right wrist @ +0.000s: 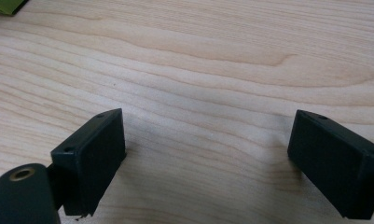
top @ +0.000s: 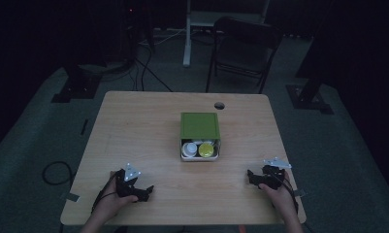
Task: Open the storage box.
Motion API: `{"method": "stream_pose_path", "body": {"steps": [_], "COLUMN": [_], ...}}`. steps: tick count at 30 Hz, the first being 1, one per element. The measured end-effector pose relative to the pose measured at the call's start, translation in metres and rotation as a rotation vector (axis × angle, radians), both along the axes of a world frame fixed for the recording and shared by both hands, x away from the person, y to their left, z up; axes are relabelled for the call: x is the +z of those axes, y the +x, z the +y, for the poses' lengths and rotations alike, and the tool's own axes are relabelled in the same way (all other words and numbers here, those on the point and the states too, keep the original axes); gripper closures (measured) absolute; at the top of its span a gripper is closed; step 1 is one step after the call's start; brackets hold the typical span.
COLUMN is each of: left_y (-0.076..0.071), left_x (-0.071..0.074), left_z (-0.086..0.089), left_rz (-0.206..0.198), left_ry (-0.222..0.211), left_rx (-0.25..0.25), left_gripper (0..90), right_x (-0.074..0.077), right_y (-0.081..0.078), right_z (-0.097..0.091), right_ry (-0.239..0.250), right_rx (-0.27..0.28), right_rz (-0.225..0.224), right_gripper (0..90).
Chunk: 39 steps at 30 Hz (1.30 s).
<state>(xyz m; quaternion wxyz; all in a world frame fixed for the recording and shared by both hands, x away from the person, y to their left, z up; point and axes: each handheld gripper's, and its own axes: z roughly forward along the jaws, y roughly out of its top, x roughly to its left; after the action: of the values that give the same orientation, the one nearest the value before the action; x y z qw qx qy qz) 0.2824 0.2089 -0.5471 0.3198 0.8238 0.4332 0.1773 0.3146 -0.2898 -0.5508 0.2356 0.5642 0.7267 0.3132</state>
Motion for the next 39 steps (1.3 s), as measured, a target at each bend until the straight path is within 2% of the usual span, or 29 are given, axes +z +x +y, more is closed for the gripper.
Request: {"method": "stream_pose_path", "body": {"steps": [17, 20, 23, 27, 32, 37, 38, 39], "left_y": [0.0, 0.0, 0.0, 0.0, 0.0, 0.0, 0.0, 0.0], "left_x": [0.0, 0.0, 0.0, 0.0, 0.0, 0.0, 0.0, 0.0], "left_z": [0.001, 0.001, 0.001, 0.001, 0.001, 0.001, 0.001, 0.001], "left_rz": [-0.001, -0.002, -0.001, -0.001, -0.001, -0.001, -0.001, -0.001], "left_ry": [-0.002, -0.002, -0.002, -0.002, -0.003, -0.003, -0.002, -0.002], "left_rx": [-0.014, -0.015, -0.015, -0.015, -0.014, -0.015, -0.015, -0.015], "left_gripper": [0.2, 0.2, 0.2, 0.2, 0.2, 0.2, 0.2, 0.1], "right_x": [0.0, 0.0, 0.001, 0.005, 0.006, 0.011, 0.011, 0.013], "right_y": [-0.003, -0.005, -0.009, -0.012, -0.012, -0.013, -0.013, -0.014], "right_z": [0.001, 0.004, 0.014, 0.026, 0.039, 0.055, 0.055, 0.059], "right_ry": [-0.001, -0.005, -0.007, -0.059, -0.103, -0.146, -0.146, -0.19], "right_rx": [0.031, 0.052, 0.103, 0.156, 0.181, 0.206, 0.206, 0.206], "right_rz": [0.001, -0.003, -0.004, -0.005, -0.028, -0.089, -0.089, -0.112], "right_gripper": [10.9, 11.1, 14.0, 14.5, 14.5, 14.5, 14.5, 14.4]}}
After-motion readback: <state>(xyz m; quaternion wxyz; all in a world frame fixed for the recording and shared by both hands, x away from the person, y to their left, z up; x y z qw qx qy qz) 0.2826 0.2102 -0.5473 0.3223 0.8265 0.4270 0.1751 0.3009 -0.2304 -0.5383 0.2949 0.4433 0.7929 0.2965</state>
